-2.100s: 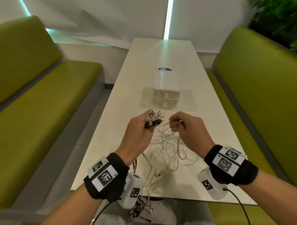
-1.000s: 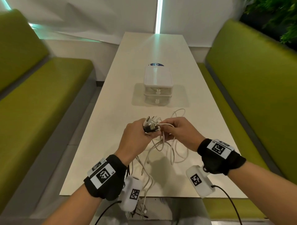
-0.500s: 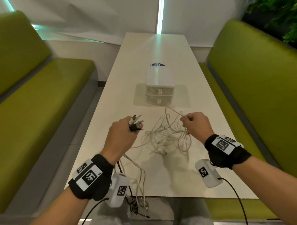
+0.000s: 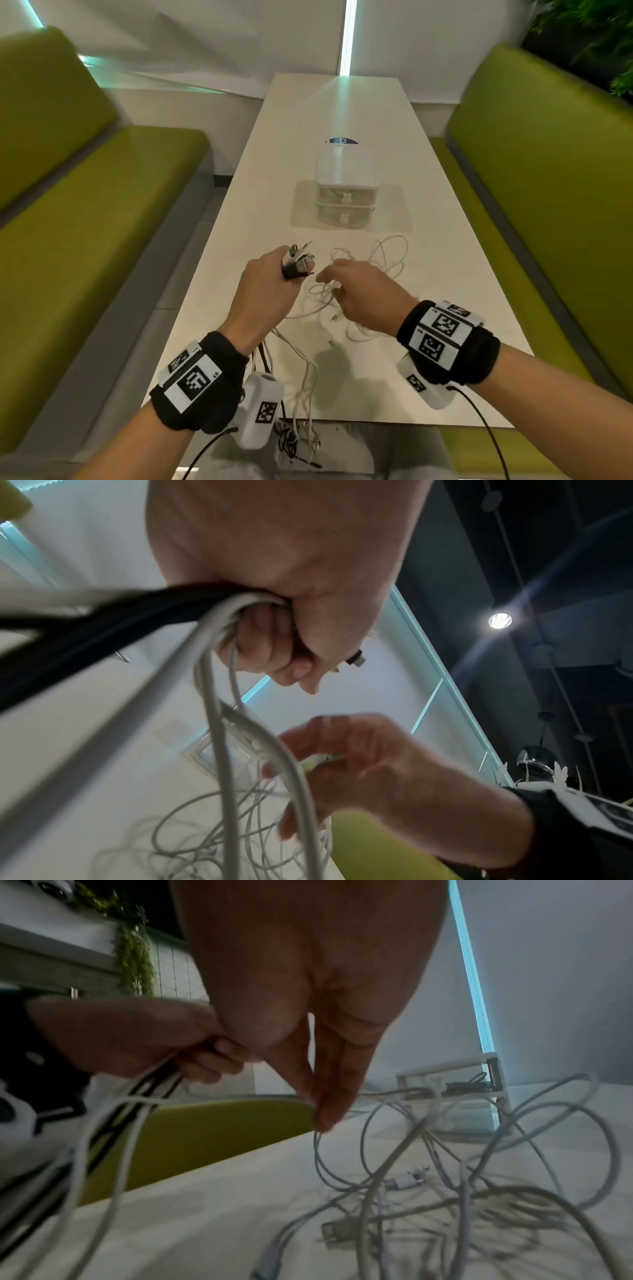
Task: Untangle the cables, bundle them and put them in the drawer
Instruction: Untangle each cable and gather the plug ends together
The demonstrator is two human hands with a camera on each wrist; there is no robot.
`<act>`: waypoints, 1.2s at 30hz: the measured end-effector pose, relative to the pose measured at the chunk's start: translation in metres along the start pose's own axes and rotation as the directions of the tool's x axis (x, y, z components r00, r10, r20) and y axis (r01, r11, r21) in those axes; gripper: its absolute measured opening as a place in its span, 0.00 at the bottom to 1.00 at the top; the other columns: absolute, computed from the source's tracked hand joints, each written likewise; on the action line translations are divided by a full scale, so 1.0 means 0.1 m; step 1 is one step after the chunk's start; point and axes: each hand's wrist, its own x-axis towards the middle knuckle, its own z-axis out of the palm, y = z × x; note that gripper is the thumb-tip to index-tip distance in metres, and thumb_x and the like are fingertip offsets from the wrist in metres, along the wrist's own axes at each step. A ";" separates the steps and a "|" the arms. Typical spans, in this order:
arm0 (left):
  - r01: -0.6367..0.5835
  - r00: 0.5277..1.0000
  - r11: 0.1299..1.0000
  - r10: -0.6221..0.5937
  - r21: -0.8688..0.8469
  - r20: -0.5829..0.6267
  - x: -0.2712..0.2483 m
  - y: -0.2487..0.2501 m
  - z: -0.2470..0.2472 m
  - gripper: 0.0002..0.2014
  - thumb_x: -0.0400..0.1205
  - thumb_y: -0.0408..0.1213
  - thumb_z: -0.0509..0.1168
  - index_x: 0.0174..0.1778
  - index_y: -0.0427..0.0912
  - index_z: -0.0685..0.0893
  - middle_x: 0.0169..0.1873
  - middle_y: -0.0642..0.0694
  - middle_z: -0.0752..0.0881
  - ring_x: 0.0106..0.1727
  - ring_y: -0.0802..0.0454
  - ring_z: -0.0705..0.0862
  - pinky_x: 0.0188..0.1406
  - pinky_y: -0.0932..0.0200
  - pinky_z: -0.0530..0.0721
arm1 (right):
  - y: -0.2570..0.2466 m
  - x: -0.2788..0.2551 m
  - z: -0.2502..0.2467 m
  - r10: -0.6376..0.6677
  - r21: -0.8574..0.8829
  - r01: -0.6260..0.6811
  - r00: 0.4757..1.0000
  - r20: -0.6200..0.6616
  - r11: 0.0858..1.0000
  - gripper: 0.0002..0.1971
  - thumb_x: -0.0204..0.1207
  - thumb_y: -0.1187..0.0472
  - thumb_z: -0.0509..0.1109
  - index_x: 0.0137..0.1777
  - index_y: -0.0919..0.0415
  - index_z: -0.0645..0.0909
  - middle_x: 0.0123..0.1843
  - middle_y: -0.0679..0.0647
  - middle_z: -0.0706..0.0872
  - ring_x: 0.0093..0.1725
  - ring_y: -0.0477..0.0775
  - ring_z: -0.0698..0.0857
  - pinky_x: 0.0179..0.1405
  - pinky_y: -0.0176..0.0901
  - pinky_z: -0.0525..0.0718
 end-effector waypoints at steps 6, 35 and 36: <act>-0.004 1.000 1.000 0.004 -0.001 0.015 0.00 -0.05 -0.02 0.16 0.84 0.39 0.65 0.32 0.48 0.68 0.25 0.51 0.76 0.27 0.52 0.70 0.25 0.61 0.66 | 0.10 0.06 0.17 -0.017 -0.110 0.033 0.991 0.136 0.993 0.16 0.80 0.69 0.65 0.66 0.57 0.84 0.75 0.45 0.76 0.64 0.50 0.82 0.64 0.40 0.78; -0.078 0.991 0.990 0.090 -0.113 0.104 -0.07 0.11 -0.05 0.17 0.79 0.25 0.62 0.26 0.47 0.80 0.29 0.52 0.88 0.33 0.58 0.83 0.34 0.60 0.76 | 0.21 -0.10 -0.13 0.163 0.376 -0.101 0.977 -0.139 0.921 0.10 0.79 0.50 0.71 0.42 0.52 0.90 0.28 0.47 0.84 0.27 0.42 0.76 0.29 0.31 0.71; -0.069 0.993 0.989 0.081 -0.133 0.083 -0.07 0.08 -0.10 0.18 0.78 0.24 0.61 0.27 0.50 0.80 0.33 0.52 0.89 0.38 0.56 0.85 0.36 0.60 0.79 | 0.25 -0.13 -0.12 0.149 0.331 -0.099 0.980 -0.128 0.938 0.14 0.80 0.48 0.69 0.39 0.54 0.89 0.26 0.49 0.82 0.25 0.44 0.75 0.28 0.33 0.70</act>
